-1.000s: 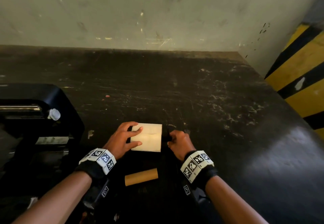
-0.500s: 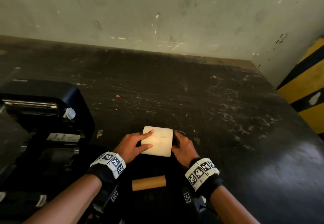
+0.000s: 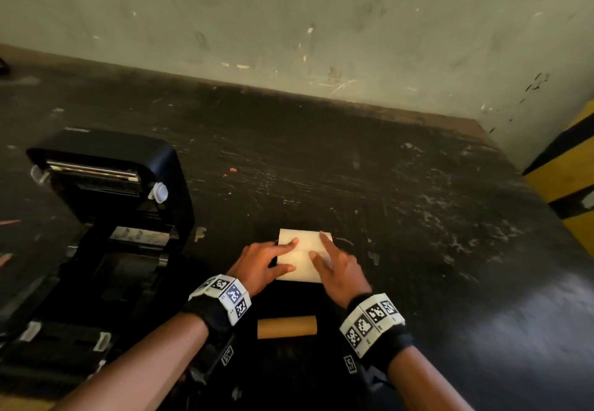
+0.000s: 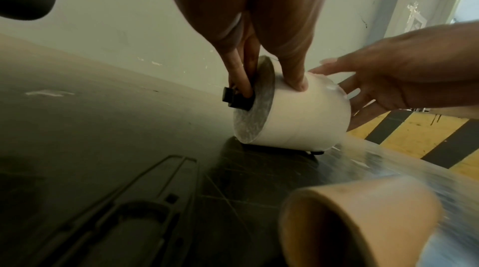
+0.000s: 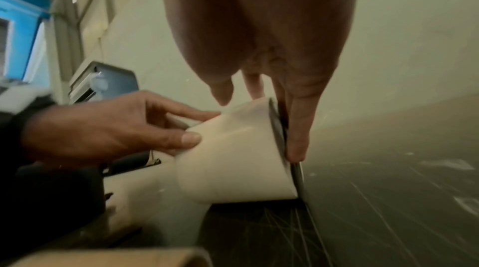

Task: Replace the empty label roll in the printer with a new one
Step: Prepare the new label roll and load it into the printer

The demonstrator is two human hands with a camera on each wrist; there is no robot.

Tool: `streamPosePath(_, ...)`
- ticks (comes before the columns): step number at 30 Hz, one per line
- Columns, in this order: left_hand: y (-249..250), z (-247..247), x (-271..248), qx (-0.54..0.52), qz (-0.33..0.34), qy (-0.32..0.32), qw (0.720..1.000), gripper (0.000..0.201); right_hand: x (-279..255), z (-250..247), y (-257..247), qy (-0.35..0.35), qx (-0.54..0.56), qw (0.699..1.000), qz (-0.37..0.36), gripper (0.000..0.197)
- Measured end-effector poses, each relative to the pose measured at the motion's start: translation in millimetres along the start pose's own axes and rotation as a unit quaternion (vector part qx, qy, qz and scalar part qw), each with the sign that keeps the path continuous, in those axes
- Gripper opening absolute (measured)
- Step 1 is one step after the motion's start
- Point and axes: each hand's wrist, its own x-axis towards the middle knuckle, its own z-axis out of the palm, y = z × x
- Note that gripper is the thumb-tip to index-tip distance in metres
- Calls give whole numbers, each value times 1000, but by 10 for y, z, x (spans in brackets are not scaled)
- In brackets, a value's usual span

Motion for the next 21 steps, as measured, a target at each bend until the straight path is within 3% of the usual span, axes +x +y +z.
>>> streamPosePath(8,-18,-43,-97,-2,9,-28,1000,55,20,4,33,29,5,999,22,56)
streamPosePath(12,-86,-67,-364,-16,6,46,999,51,18,-25,47,27,3,999,22,57)
streamPosePath(15,-202,-79,-619,-3,-56,63,996,44,18,-30,35,15,-11,999,27,58)
streamPosePath(21,-333,41,-1005,97,-184,-15,978,51,-37,-52,-27,27,-26,999,18,57)
